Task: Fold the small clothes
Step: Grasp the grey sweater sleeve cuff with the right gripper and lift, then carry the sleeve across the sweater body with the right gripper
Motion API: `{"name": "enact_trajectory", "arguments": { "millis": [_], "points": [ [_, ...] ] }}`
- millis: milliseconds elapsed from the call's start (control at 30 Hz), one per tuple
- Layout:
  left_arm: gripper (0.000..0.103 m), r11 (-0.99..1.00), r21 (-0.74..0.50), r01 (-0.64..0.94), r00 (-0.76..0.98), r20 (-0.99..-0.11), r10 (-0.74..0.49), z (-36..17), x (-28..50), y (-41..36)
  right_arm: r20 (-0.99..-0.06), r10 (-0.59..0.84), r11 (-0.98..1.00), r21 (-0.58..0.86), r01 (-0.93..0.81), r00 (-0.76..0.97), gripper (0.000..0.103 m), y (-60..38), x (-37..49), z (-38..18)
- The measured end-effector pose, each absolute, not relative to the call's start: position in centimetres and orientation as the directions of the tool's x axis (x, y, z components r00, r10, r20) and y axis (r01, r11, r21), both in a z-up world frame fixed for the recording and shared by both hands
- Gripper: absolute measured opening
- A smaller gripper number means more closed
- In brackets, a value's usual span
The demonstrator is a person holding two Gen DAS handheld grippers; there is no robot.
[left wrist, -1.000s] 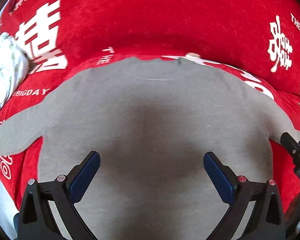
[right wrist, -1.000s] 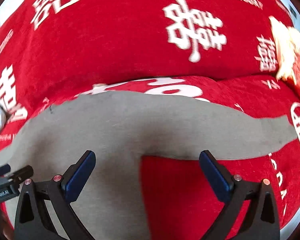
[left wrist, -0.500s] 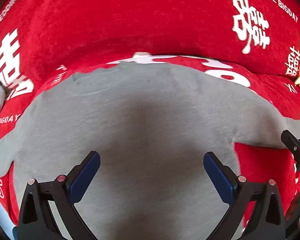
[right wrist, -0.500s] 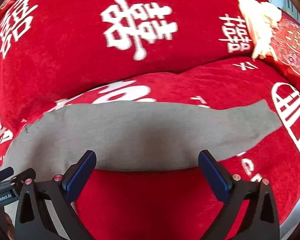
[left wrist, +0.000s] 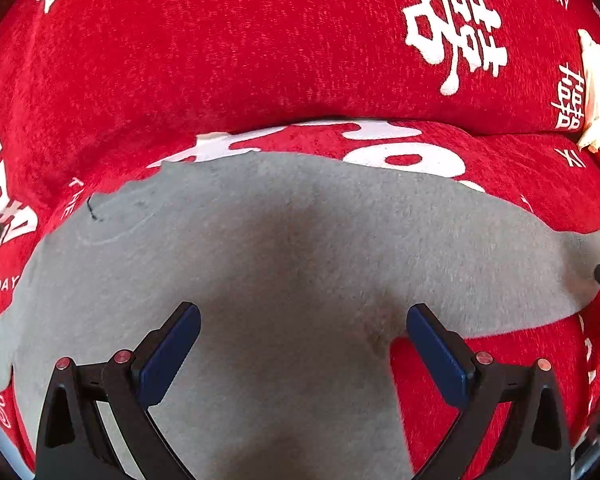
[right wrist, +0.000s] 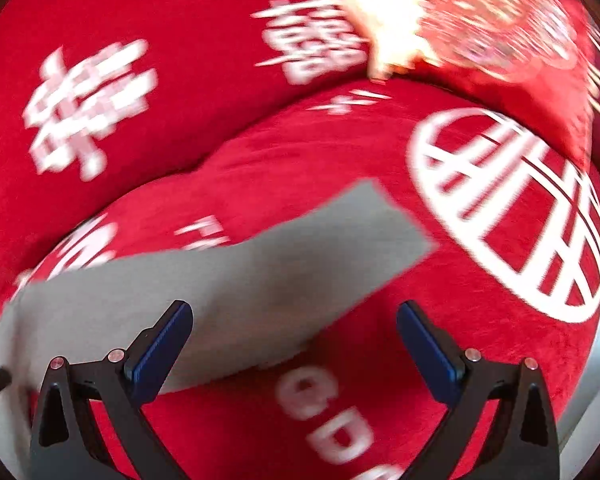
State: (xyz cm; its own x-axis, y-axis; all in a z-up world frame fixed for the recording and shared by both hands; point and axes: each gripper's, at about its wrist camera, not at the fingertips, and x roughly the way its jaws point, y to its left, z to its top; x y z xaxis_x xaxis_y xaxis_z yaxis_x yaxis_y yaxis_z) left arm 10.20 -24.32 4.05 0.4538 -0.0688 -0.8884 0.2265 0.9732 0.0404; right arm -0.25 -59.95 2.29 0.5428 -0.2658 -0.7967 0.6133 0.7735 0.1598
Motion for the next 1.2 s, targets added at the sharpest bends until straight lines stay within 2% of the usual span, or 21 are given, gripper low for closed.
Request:
{"name": "enact_trajectory", "arguments": {
  "millis": [100, 267, 300, 333, 367, 400, 467, 700, 867, 1033, 1200],
  "points": [
    [0.103, 0.972, 0.046, 0.229, 0.450, -0.891, -0.064, 3.3, 10.8, -24.8, -0.775, -0.294, 0.736, 0.190, 0.650, 0.559, 0.100, -62.5, -0.4, 1.4],
    [0.103, 0.975, 0.051, 0.218, 0.442, -0.896, -0.052, 1.7, 11.1, -24.7, -0.766, -0.295, 0.798, 0.131, 0.588, 0.571, 0.097, -62.7, 2.9, 1.0],
    [0.103, 0.975, 0.052, 0.214, 0.442, -0.895, -0.050, 1.4, 11.1, -24.6, -0.770, -0.283, 0.811, 0.126, 0.572, 0.572, 0.089, -62.6, 3.5, 0.8],
    [0.103, 0.976, 0.052, 0.210, 0.443, -0.895, -0.048, 1.2, 11.1, -24.5, -0.773, -0.274, 0.828, 0.113, 0.549, 0.572, 0.077, -62.4, 4.1, 0.8],
    [0.103, 0.977, 0.051, 0.205, 0.443, -0.895, -0.046, 0.9, 11.2, -24.3, -0.780, -0.263, 0.839, 0.106, 0.534, 0.568, 0.029, -62.3, 4.5, 0.7],
    [0.103, 0.979, 0.048, 0.199, 0.441, -0.896, -0.046, 0.6, 11.2, -24.2, -0.800, -0.237, 0.841, 0.115, 0.529, 0.551, 0.013, -62.5, 4.9, 0.2],
    [0.103, 0.982, 0.029, 0.188, 0.436, -0.898, -0.057, 0.3, 11.2, -23.7, -0.797, -0.187, 0.831, 0.183, 0.525, 0.574, 0.013, -63.2, 4.7, -0.1],
    [0.103, 0.983, 0.012, 0.185, 0.408, -0.911, -0.065, -0.3, 11.9, -23.5, -0.728, -0.212, 0.799, 0.256, 0.545, 0.652, 0.013, -62.8, 1.6, 3.0],
    [0.103, 0.970, 0.018, 0.244, 0.383, -0.920, -0.079, 0.4, 11.7, -23.9, -0.688, -0.194, 0.792, 0.310, 0.526, 0.699, 0.013, -62.2, 0.1, 6.1],
    [0.103, 0.976, -0.041, 0.215, 0.405, -0.906, -0.127, 1.9, 10.1, -21.1, -0.660, -0.142, 0.783, 0.381, 0.491, 0.738, 0.012, -61.2, -1.1, 8.6],
    [0.103, 0.978, -0.025, 0.207, 0.455, -0.882, -0.119, 2.7, 8.0, -17.8, -0.652, -0.094, 0.792, 0.410, 0.453, 0.753, 0.013, -58.2, -1.1, 10.4]
  ]
}}
